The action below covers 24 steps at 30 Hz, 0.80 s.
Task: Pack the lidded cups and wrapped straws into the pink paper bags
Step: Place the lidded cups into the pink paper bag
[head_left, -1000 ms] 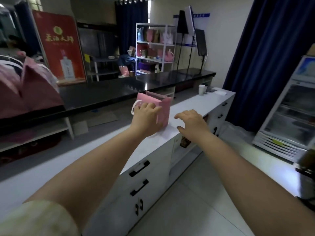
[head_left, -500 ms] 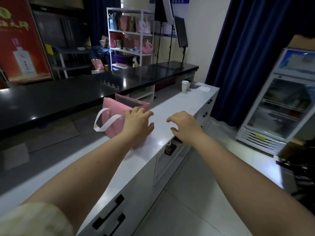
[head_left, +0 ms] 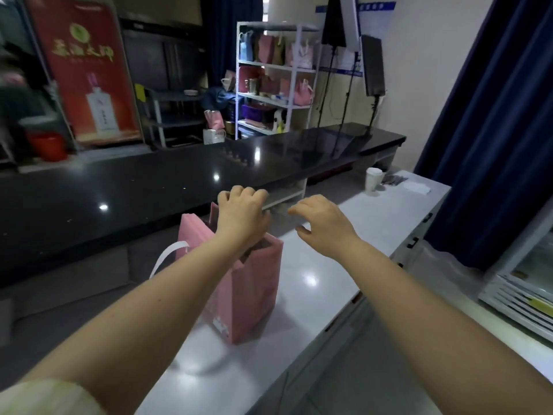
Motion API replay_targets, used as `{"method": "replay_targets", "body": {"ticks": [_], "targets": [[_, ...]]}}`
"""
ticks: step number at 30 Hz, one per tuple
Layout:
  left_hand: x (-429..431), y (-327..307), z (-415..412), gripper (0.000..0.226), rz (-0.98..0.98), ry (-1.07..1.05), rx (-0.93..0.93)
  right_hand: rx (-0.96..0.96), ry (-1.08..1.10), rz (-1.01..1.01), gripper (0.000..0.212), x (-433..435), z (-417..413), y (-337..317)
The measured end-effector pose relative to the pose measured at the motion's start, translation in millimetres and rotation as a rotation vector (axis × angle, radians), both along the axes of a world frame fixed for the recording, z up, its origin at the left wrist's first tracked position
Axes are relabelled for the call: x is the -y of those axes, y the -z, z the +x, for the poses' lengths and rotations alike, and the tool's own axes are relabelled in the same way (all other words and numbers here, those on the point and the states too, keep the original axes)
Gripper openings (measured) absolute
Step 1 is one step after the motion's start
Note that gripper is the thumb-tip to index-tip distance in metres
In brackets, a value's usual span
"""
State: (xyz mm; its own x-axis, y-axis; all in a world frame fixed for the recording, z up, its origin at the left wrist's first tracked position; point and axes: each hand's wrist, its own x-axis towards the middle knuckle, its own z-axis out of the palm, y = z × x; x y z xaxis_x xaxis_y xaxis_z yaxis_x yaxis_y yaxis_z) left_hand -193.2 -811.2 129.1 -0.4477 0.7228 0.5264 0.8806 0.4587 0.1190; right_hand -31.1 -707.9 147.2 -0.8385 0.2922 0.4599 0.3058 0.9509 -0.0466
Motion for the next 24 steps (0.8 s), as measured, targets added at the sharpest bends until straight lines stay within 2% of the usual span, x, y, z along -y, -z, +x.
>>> {"method": "replay_targets", "body": {"ticks": [6, 12, 17, 20, 24], "targets": [[0.2, -0.8, -47.6, 0.042, -0.025, -0.273, 0.011, 0.053, -0.309, -0.004, 0.033, -46.9, -94.2, -0.5], [21.2, 14.1, -47.7, 0.045, -0.049, -0.552, 0.156, 0.178, -0.538, -0.147, 0.033, -69.7, -157.8, 20.9], [34.9, 18.5, -25.5, 0.042, -0.010, -0.771, 0.245, 0.353, -0.520, -0.419, 0.035, -72.5, -198.8, 34.7], [32.1, 19.3, -9.8, 0.046, -0.013, -0.811, 0.329, 0.450, -0.524, -0.486, 0.039, -67.5, -207.8, 47.7], [23.2, 26.9, 6.7, 0.057, -0.122, -0.857, 0.467, 0.413, -0.501, -0.529, 0.020, -68.4, -202.6, 59.9]]}}
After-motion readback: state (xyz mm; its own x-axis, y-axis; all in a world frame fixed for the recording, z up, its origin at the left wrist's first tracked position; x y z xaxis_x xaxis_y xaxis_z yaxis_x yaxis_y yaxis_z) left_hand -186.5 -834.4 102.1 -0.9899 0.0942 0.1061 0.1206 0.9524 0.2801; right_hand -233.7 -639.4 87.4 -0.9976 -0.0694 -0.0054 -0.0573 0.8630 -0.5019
